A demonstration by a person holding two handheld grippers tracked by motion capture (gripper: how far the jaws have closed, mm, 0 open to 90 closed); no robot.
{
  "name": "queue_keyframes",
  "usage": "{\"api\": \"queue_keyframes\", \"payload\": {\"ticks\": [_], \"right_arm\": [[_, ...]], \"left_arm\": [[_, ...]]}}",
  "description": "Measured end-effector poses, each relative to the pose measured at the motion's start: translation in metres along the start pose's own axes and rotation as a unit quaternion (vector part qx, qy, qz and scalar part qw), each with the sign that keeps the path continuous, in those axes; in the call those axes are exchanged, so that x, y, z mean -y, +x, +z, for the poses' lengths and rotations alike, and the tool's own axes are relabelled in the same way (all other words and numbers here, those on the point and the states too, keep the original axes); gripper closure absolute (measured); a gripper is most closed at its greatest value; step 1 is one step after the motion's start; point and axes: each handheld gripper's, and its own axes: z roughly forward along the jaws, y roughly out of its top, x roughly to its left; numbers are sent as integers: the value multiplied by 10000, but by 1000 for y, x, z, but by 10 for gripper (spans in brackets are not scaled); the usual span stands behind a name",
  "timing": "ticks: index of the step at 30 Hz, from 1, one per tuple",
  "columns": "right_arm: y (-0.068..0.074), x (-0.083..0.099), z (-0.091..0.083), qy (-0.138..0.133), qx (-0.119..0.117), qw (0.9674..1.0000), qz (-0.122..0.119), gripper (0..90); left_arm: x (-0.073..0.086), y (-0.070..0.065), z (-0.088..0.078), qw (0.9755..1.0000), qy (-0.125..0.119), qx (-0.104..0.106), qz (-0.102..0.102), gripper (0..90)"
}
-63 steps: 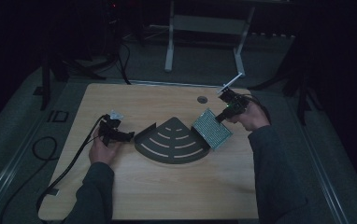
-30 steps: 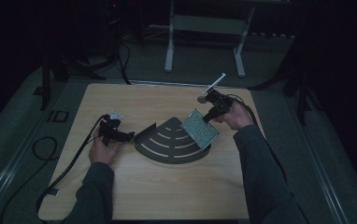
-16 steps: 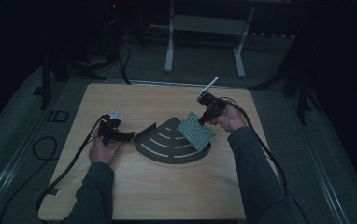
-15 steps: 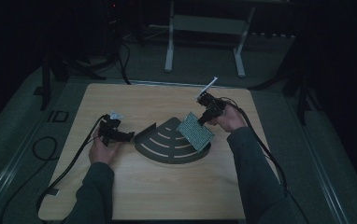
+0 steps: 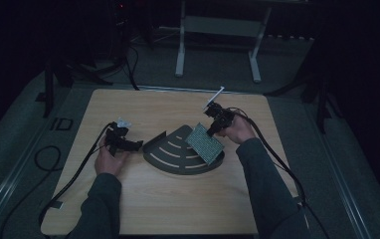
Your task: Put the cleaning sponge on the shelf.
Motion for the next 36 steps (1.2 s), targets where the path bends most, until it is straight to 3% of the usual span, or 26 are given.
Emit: {"api": "queue_keyframes", "payload": {"ticks": [21, 36], "right_arm": [[11, 0, 24, 312, 261, 9990, -172, 897], [11, 0, 35, 467, 466, 9975, -267, 896]], "left_arm": [[0, 0, 0, 10000, 10, 1, 13, 31], [0, 0, 0, 10000, 11, 0, 14, 31]]}}
